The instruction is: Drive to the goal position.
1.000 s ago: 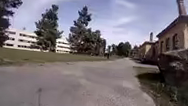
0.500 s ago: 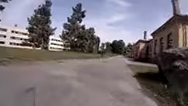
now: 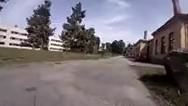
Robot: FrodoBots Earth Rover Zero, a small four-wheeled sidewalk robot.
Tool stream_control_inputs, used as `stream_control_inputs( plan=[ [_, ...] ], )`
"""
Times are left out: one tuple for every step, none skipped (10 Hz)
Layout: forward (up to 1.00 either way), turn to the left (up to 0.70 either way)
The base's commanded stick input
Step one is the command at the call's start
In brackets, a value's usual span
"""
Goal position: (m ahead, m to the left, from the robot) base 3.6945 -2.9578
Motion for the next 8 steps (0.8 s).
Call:
stream_control_inputs(
  plan=[
    [0.85,-0.09],
    [0.85,-0.18],
    [0.85,-0.34],
    [0.85,-0.34],
    [0.85,-0.23],
    [0.85,-0.1],
    [0.85,0.0],
    [0.85,-0.05]
  ],
)
